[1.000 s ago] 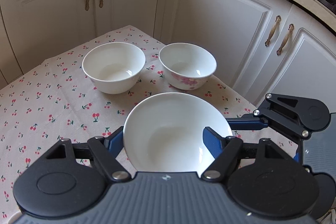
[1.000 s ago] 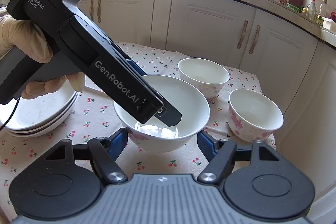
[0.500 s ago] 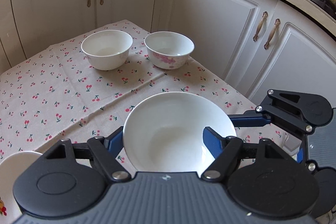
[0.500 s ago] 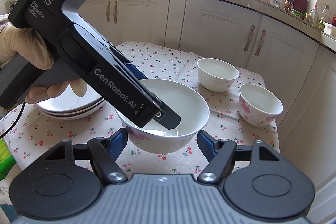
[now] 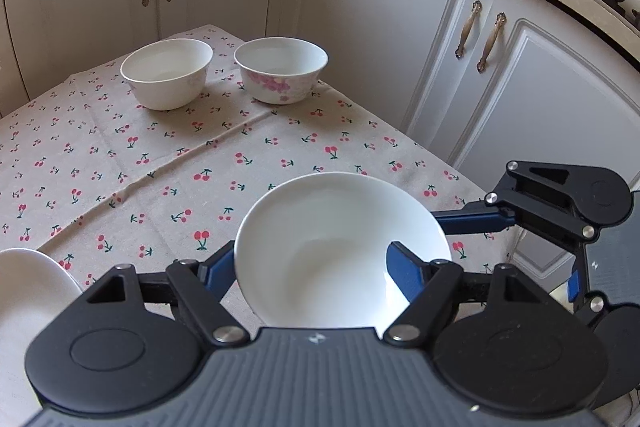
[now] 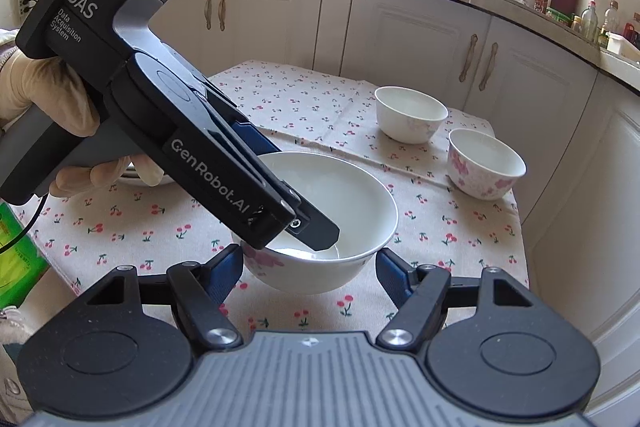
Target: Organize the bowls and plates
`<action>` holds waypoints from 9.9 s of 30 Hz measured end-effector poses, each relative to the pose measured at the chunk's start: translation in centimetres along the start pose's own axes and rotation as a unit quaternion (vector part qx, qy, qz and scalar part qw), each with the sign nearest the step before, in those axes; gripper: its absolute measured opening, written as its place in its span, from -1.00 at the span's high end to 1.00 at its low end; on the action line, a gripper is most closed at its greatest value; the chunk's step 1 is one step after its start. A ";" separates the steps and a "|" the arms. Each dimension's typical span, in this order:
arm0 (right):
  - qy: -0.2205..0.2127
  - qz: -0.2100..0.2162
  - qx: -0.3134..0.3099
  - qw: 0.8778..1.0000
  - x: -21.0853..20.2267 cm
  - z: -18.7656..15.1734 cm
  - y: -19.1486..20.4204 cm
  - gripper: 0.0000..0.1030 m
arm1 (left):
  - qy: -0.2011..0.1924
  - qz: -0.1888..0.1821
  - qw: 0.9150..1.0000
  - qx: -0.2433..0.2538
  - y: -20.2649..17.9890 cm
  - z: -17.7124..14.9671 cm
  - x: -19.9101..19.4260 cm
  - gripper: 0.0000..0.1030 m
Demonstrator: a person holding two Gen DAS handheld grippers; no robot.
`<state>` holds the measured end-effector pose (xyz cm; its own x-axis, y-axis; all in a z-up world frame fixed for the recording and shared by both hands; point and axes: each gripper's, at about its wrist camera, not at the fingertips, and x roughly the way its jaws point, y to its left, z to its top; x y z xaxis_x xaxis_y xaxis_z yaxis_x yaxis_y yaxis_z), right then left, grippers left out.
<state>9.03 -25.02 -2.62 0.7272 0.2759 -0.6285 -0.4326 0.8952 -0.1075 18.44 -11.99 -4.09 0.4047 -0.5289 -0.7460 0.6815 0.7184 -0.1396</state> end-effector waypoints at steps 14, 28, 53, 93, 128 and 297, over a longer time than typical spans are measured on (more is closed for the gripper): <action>0.019 0.003 -0.003 1.000 0.6 -1.2 -0.5 -0.50 | 0.004 0.005 1.000 0.014 -0.9 -1.2 1.0 -0.51; 0.019 0.006 0.005 1.000 0.6 -1.4 -0.5 -0.51 | -0.014 -0.009 1.000 0.007 -0.8 -1.7 1.0 -0.72; -0.040 -0.015 0.042 0.998 -2.4 -1.9 -2.7 -1.00 | -0.021 0.026 0.999 0.002 1.5 -2.3 -4.4 -0.97; -0.036 -0.074 0.049 0.995 9.8 2.6 -17.7 -1.00 | 0.001 0.001 0.996 0.084 4.6 18.4 13.2 -0.97; -0.052 -0.059 0.028 0.996 13.9 3.3 -19.0 -0.67 | 0.039 -0.030 0.996 0.074 6.4 19.4 18.3 -0.75; -0.023 0.004 -0.022 0.999 1.1 6.4 -7.3 -1.00 | -0.035 0.051 0.998 0.009 7.3 8.6 -0.8 -0.81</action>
<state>16.40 -29.05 2.38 0.7474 0.2994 -0.5931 -0.4601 0.8773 -0.1369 28.31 -10.14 1.09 0.5141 -0.4835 -0.7084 0.6451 0.7624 -0.0522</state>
